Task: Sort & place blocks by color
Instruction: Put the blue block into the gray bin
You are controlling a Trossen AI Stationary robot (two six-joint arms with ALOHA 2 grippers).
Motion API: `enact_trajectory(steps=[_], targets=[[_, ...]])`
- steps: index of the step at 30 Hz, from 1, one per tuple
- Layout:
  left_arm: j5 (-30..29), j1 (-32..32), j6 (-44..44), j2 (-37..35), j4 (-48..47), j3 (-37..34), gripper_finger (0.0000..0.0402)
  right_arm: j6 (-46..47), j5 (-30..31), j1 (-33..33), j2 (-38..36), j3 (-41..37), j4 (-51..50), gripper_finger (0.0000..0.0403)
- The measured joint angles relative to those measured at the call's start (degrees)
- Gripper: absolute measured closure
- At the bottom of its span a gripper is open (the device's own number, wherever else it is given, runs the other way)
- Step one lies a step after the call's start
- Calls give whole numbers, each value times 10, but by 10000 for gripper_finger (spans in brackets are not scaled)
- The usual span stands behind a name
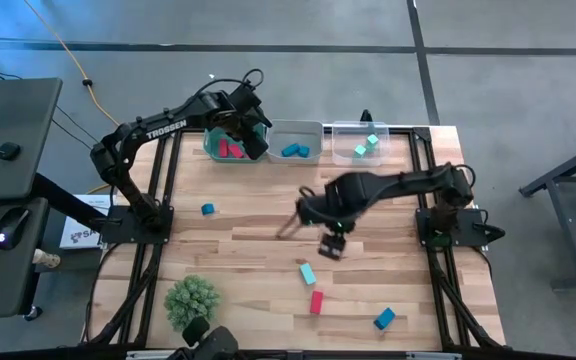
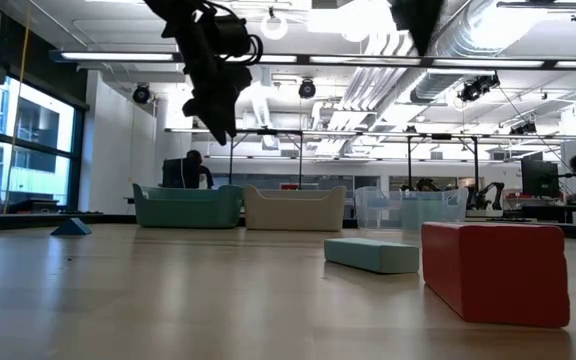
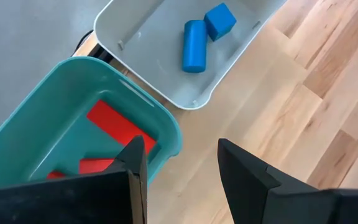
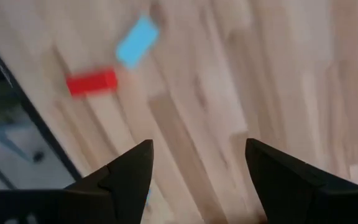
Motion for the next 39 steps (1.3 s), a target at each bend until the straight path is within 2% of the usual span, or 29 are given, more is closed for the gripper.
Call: enact_trajectory(steps=[9, 16, 20, 26, 39], targets=[[-2, 0, -1, 0, 1, 0, 284, -8, -20, 103, -63, -130, -1, 158], [-2, 0, -5, 0, 3, 0, 284, -61, -20, 200, -87, -205, 25, 158], [-2, 0, -11, 0, 3, 0, 284, -81, -14, 262, -87, -243, 73, 158], [-2, -6, -11, 0, 3, 0, 284, -61, 6, 335, -86, -287, 166, 158], [-2, -34, -11, 0, 2, 0, 284, -8, 13, 401, -86, -384, 366, 158]])
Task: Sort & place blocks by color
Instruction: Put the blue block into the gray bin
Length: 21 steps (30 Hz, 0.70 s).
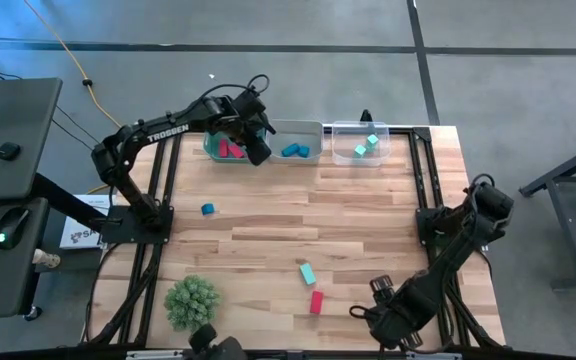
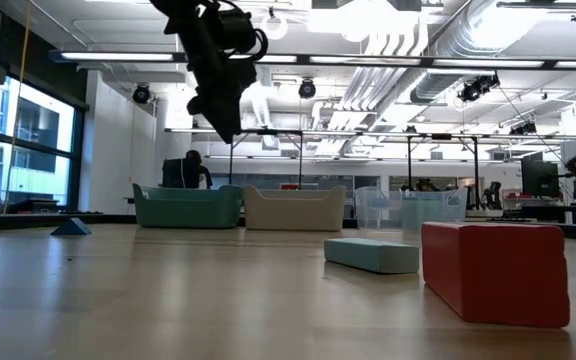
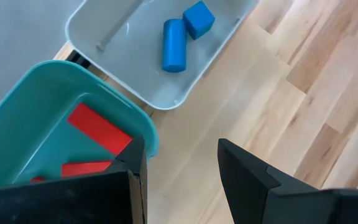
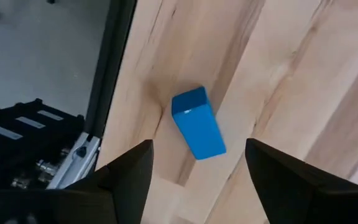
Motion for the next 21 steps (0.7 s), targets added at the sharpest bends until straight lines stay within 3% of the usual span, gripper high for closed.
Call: enact_trajectory(steps=[21], targets=[[0, -40, -2, 0, 0, 0, 284, 7, 2, 20, 0, -134, 161, 170]])
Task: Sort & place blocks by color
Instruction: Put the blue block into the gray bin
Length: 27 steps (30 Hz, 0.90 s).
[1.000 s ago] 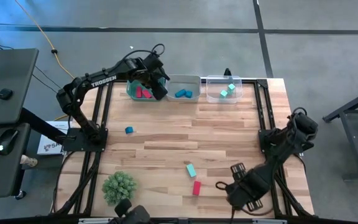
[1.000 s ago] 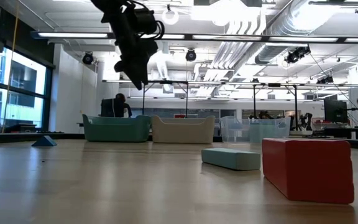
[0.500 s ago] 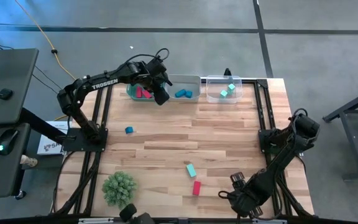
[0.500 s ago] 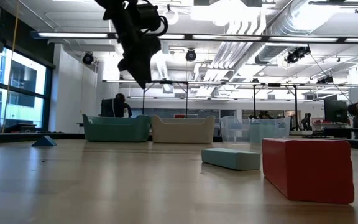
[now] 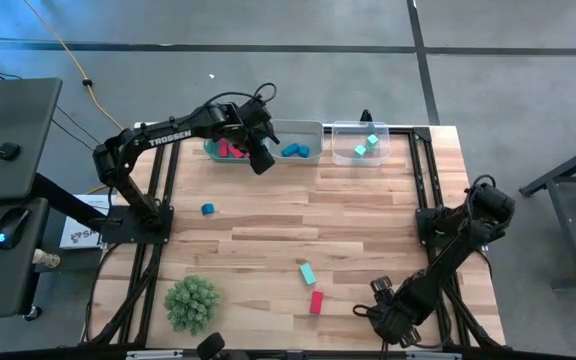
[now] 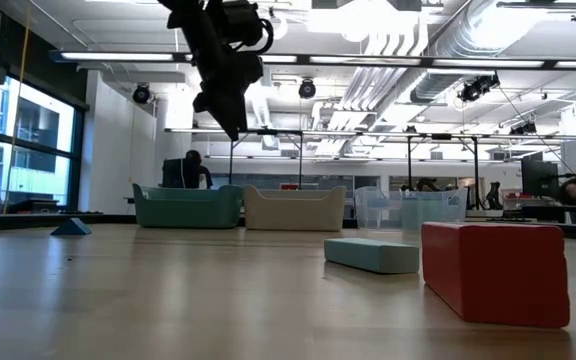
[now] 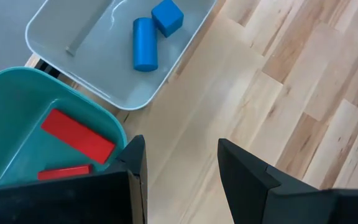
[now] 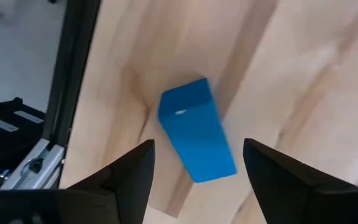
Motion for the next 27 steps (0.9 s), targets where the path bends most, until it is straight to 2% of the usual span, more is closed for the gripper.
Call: enact_trajectory(steps=[11, 24, 27], targets=[[-14, 0, -15, 0, 0, 0, 284, 19, 18, 19, 0, -35, 34, 183], [-14, 0, -15, 0, 0, 0, 284, 73, 37, 16, 30, -31, 45, 183], [-14, 0, -15, 0, 0, 0, 284, 75, 37, 15, 30, -32, 44, 193]])
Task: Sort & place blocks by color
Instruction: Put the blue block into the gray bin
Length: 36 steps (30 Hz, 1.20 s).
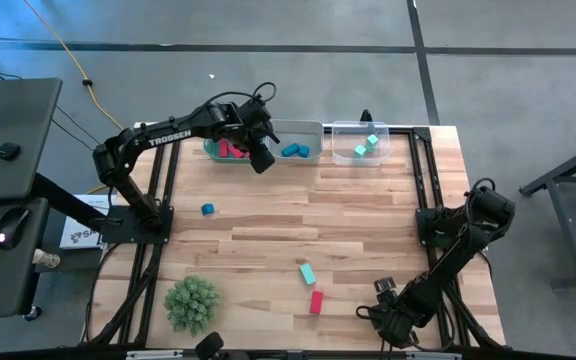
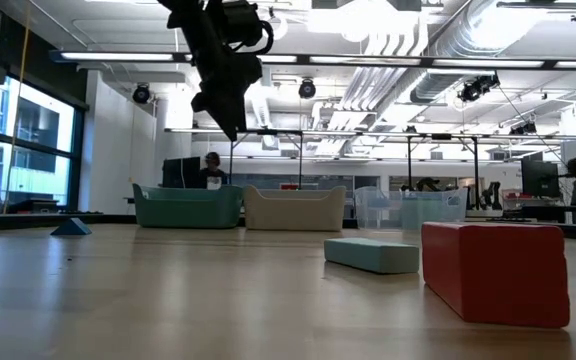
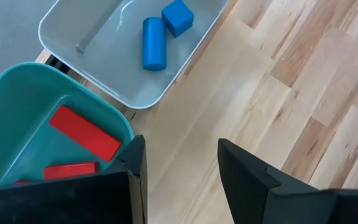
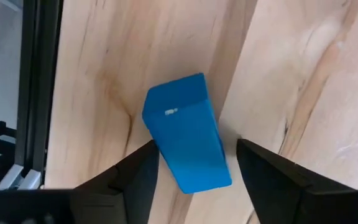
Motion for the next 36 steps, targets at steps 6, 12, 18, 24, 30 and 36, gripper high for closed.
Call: enact_trajectory(steps=[6, 12, 18, 24, 30, 36], targets=[[0, 0, 2, 0, 0, 0, 284, 33, -6, -2, 0, 0, -4, 270], [0, 0, 2, 0, 0, 0, 284, 88, -21, -8, 0, 2, -6, 308], [0, 0, 2, 0, 0, 0, 284, 103, -20, -28, 4, 37, -30, 308], [0, 0, 2, 0, 0, 0, 284, 109, 20, -52, 5, 67, -41, 308], [1, 0, 24, 0, 0, 0, 284, 145, 30, -73, 5, 71, -51, 308], [1, 0, 30, 0, 0, 0, 284, 150, 40, -105, -4, 72, -57, 308]])
